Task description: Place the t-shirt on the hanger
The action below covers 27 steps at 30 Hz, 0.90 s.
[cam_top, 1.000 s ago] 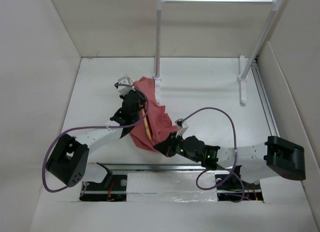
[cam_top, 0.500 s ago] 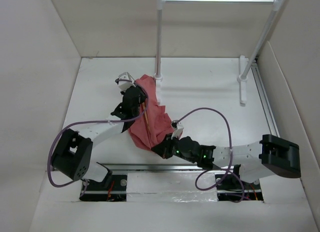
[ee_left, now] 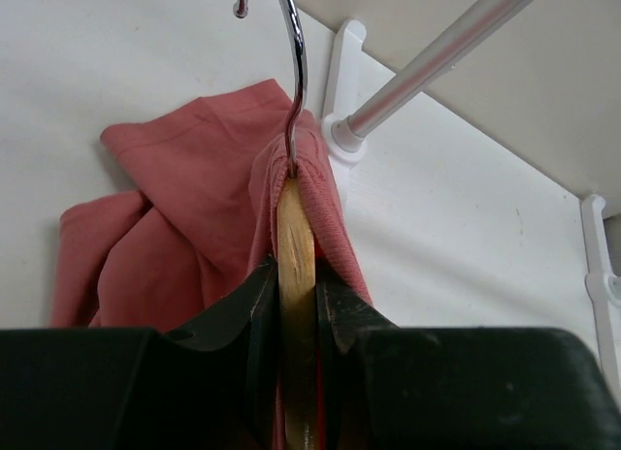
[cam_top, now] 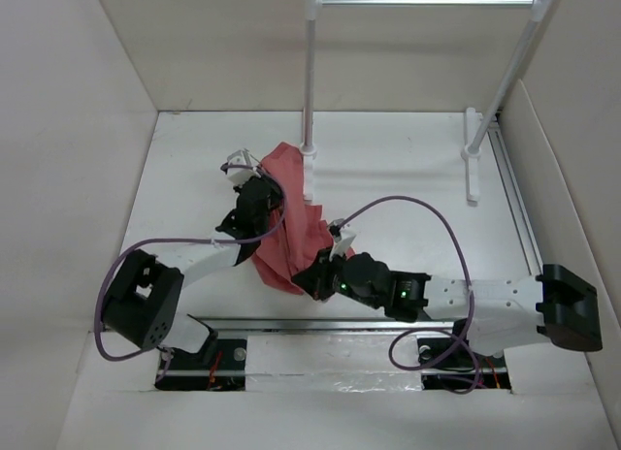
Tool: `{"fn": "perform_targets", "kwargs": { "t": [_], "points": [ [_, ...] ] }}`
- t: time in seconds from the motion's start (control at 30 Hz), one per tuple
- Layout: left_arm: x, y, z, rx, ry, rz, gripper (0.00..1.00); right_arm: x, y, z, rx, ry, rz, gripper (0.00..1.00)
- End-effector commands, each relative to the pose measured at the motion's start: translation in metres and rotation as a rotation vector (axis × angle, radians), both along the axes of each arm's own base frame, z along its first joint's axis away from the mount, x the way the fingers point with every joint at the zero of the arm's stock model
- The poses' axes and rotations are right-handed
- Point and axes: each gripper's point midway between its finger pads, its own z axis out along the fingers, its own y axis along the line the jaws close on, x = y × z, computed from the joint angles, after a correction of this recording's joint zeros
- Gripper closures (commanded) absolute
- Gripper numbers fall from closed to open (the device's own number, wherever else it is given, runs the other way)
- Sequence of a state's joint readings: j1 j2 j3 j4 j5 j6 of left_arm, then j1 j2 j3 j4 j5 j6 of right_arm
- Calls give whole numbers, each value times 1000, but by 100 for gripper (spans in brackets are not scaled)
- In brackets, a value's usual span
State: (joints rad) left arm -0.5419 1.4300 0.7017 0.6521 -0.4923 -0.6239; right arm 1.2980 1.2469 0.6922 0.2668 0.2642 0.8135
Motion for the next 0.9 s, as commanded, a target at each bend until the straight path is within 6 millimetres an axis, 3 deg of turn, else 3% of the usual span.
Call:
{"fn": "perform_targets", "kwargs": {
  "t": [0.0,0.03,0.1,0.13,0.17,0.3,0.4,0.47,0.57,0.63,0.67,0.77,0.87],
  "points": [
    [-14,5,59,-195,-177,-14,100,-8,12,-1,-55,2,84,100],
    [-17,1,51,-189,-154,-27,100,-3,10,-1,-59,2,69,100],
    [-31,3,65,-205,-180,-44,100,8,14,6,-56,-13,48,100],
    [-36,5,58,-197,-157,-47,100,13,14,11,-49,-21,39,100],
    [-42,6,71,-218,-183,-60,100,25,13,21,-39,-36,19,100],
    [-65,-5,79,-240,-189,-141,100,52,12,45,-22,-59,-21,100],
    [-78,-12,78,-228,-177,-168,100,55,17,61,12,-68,7,100],
    [-82,-8,72,-209,-169,-155,100,52,23,82,64,-88,36,100],
    [-85,-10,62,-214,-148,-169,100,50,25,92,105,-69,39,100],
    [-87,-13,60,-228,-155,-187,100,46,33,85,112,-51,71,85],
    [-89,-17,59,-230,-152,-202,100,42,36,79,108,-33,99,69],
    [-89,-19,64,-235,-159,-216,100,36,34,50,31,15,121,41],
    [-93,-22,69,-236,-163,-242,100,45,8,42,-34,2,37,30]
  ]
}}
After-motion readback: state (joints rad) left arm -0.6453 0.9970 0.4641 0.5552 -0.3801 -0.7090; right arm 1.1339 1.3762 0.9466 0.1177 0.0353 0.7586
